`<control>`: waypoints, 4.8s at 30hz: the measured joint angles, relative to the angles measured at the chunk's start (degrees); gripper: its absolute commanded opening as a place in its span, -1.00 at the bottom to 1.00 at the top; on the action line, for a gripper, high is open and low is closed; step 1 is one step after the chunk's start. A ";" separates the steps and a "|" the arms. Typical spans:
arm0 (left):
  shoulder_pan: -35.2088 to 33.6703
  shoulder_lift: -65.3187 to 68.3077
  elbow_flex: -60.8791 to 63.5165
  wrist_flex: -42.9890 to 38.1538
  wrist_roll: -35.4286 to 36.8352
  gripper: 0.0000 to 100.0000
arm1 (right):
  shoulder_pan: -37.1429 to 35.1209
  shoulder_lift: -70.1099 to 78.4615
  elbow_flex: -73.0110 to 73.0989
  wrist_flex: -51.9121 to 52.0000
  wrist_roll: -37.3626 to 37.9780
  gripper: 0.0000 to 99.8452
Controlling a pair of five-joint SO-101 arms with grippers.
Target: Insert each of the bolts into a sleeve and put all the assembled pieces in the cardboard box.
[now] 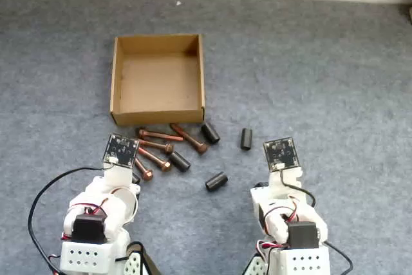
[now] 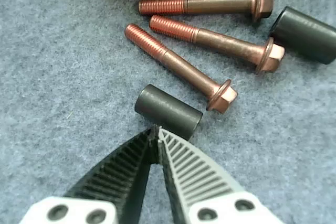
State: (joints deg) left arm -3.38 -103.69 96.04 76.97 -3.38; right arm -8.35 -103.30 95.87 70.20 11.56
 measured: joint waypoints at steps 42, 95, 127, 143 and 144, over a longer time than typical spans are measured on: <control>0.00 0.00 0.00 0.00 0.00 -0.99 | 0.00 0.00 0.00 0.00 0.00 -0.99; -9.67 0.00 -0.44 -5.89 -8.18 -0.98 | 8.44 0.09 -1.67 -16.70 11.25 -0.70; -9.67 0.00 -0.26 -8.35 -9.23 -0.98 | -9.67 92.31 -64.00 -9.76 -12.66 -0.70; -9.67 0.00 -0.26 -8.35 -9.23 -0.98 | -9.93 111.74 -70.86 -13.45 -16.09 -0.83; -9.67 0.00 -0.26 -8.35 -9.23 -0.98 | -9.85 112.18 -70.95 -13.63 -16.09 -0.90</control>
State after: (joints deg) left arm -13.05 -103.69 95.78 68.62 -12.62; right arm -18.20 8.88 24.92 56.57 -4.53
